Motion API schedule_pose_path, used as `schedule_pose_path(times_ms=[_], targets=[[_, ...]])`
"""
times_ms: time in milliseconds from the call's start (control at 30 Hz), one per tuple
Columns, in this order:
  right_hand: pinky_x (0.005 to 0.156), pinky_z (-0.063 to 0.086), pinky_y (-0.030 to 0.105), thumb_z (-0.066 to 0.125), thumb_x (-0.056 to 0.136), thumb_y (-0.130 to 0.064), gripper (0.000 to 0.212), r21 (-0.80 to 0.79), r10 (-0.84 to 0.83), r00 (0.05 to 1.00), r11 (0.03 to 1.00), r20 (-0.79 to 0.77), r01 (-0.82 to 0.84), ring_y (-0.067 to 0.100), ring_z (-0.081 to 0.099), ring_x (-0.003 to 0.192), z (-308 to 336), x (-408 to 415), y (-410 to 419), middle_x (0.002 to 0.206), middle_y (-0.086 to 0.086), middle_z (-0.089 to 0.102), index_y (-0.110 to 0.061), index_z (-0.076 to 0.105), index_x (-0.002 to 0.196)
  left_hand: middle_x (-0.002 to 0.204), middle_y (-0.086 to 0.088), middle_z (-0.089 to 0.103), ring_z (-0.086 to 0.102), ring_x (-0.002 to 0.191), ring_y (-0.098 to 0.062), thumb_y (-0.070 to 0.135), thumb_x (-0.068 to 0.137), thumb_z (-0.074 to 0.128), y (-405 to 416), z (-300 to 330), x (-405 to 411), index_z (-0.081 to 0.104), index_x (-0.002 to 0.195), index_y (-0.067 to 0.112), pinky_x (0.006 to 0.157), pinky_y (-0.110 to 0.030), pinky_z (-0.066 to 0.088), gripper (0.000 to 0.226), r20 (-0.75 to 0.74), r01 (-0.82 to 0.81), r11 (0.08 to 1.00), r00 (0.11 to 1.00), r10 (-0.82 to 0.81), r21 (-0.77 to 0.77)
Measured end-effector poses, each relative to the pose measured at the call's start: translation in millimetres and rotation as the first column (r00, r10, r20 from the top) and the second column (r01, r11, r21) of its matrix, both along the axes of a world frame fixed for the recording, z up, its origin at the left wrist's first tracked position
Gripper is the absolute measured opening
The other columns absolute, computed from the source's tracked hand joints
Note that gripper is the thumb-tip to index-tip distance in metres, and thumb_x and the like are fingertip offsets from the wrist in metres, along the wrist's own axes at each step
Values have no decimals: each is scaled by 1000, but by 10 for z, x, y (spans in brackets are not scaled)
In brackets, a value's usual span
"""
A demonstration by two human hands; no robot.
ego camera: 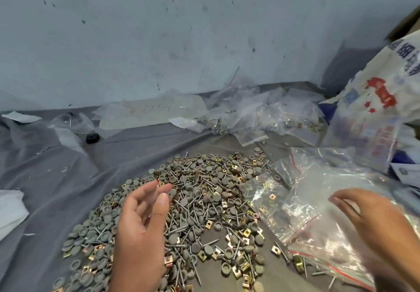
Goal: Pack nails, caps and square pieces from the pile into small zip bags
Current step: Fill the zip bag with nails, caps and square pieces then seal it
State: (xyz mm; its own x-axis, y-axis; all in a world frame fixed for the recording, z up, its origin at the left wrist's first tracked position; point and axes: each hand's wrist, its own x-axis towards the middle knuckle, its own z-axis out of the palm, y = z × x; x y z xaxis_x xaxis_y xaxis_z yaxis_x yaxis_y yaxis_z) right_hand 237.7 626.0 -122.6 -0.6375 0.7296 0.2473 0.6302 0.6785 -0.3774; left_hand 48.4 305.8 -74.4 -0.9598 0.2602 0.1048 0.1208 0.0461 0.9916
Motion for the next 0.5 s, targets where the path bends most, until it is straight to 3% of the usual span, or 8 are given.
schedule_pose_path(times_ms=[67, 133, 200, 267, 333, 367, 433, 500], targets=[[80, 49, 41, 65, 91, -36, 6, 19, 5, 990, 1000, -144, -2, 31, 67, 93, 226, -43, -39, 101, 0, 75, -38, 70, 88, 112, 21, 71, 65, 104, 4, 60, 70, 52, -9, -13, -13, 55, 116, 33, 102, -45, 49, 54, -15, 6, 1000, 1000, -6, -6], [79, 49, 31, 56, 90, -49, 18, 14, 52, 946, 999, -321, -50, 19, 66, 89, 509, -114, -128, 98, -7, 73, -39, 71, 89, 111, 24, 70, 64, 104, 5, 62, 69, 51, 2, -45, -21, 57, 115, 35, 100, -40, 49, 53, -39, 18, 1000, 999, -19, -23], [76, 51, 14, 62, 90, -59, 26, -178, 162, 850, 942, -501, -284, 8, 67, 87, 795, -289, -371, 95, -10, 74, -37, 76, 91, 111, 25, 68, 63, 105, 5, 63, 71, 54, 29, -93, -6, 59, 113, 37, 94, -29, 50, 49, -68, 76, 995, 994, -80, -65], [73, 58, 23, 69, 85, -55, 30, -514, 285, 762, 597, -582, -616, 12, 69, 88, 994, -526, -683, 96, -3, 74, -28, 78, 96, 118, 27, 65, 61, 110, 7, 71, 74, 62, 59, -121, 29, 58, 118, 41, 90, -23, 49, 53, -60, 209, 973, 975, -216, -103], [67, 58, 28, 70, 89, -41, 25, -695, 370, 710, 201, -599, -690, 17, 68, 85, 1059, -780, -960, 98, 5, 73, -18, 77, 95, 129, 27, 62, 58, 119, 4, 82, 57, 72, 71, -128, 63, 51, 130, 43, 93, -25, 50, 86, 56, 382, 923, 923, -380, -48], [65, 56, 28, 68, 92, -36, 22, -729, 381, 698, 84, -607, -680, 16, 67, 83, 1032, -891, -1065, 98, 6, 72, -15, 75, 95, 130, 22, 63, 61, 120, -1, 83, 48, 77, 77, -133, 62, 49, 134, 40, 95, -29, 52, 99, 147, 419, 908, 897, -417, 22], [63, 52, 28, 66, 94, -31, 20, -768, 357, 711, -30, -607, -640, 14, 63, 79, 933, -1074, -1214, 97, 8, 70, -13, 74, 94, 119, 5, 73, 70, 108, -14, 71, 47, 87, 58, -161, 7, 60, 126, 29, 91, -38, 55, 94, 285, 385, 907, 862, -419, 168], [63, 52, 29, 67, 88, -31, 21, -796, 299, 747, -85, -594, -599, 13, 63, 77, 790, -1183, -1269, 98, 8, 70, -14, 75, 96, 93, -5, 77, 74, 82, -15, 51, 55, 89, 19, -168, -54, 78, 97, 22, 72, -30, 58, 52, 346, 246, 935, 880, -326, 254]])
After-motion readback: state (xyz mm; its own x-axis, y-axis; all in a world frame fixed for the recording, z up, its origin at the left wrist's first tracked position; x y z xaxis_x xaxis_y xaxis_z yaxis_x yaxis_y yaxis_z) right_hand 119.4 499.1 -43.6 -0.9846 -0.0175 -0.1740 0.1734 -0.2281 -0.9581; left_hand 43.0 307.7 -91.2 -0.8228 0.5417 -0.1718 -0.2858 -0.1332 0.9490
